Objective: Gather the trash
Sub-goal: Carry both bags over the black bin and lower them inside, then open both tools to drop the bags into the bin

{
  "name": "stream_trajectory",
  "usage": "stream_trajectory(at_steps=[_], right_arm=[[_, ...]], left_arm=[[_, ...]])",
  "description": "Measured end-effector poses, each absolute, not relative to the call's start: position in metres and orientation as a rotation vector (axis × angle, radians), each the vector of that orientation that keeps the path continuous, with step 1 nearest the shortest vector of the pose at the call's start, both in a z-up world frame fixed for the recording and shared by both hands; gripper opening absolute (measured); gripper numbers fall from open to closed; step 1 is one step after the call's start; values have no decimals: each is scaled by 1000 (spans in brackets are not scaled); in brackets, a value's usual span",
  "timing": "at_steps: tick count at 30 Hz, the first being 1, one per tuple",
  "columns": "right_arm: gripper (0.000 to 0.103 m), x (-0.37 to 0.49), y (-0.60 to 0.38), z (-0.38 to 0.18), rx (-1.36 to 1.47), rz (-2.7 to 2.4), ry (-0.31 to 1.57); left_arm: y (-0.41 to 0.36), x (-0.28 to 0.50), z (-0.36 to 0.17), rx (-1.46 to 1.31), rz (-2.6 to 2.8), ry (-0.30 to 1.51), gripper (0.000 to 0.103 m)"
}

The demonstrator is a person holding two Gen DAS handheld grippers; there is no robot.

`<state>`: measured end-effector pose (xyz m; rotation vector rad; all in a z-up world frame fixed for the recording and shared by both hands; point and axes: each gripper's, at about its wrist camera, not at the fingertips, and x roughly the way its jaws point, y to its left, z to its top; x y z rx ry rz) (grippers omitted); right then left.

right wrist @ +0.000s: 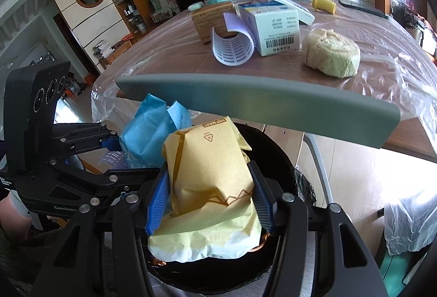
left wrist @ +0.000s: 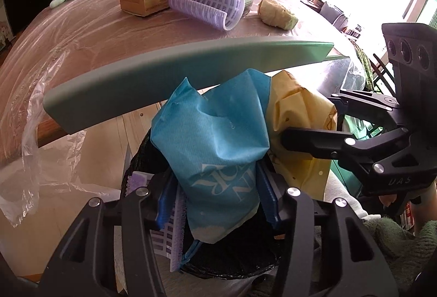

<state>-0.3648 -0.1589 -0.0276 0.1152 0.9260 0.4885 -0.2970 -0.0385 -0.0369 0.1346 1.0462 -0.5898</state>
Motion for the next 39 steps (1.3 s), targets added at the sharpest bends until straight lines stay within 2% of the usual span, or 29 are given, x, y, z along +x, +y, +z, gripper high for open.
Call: stream_trajectory(at_steps=[30,31,32,33,34,35,39], right_arm=[[56,-356,-155,-35,66,438,952],[58,-356,-157,-34,66,428,945],[69,-357,-157,-32,67,419,938],[73,-358,-159,-30,69,412,928],[79,-360,-161,-26,68,404,914],[82,-362,-163,-23,63,398,903],[86,-372,-167,-4,21,379,844]], left_arm=[[-50,-293,-46,182,-587,1053,53],[-50,-294,-46,173,-597,1044,60],[-49,-293,-44,158,-604,1033,68],[-47,-293,-42,146,-601,1019,82],[-44,-293,-40,136,-592,1003,89],[-41,-293,-37,123,-596,994,90],[-34,-293,-24,110,-594,970,90]])
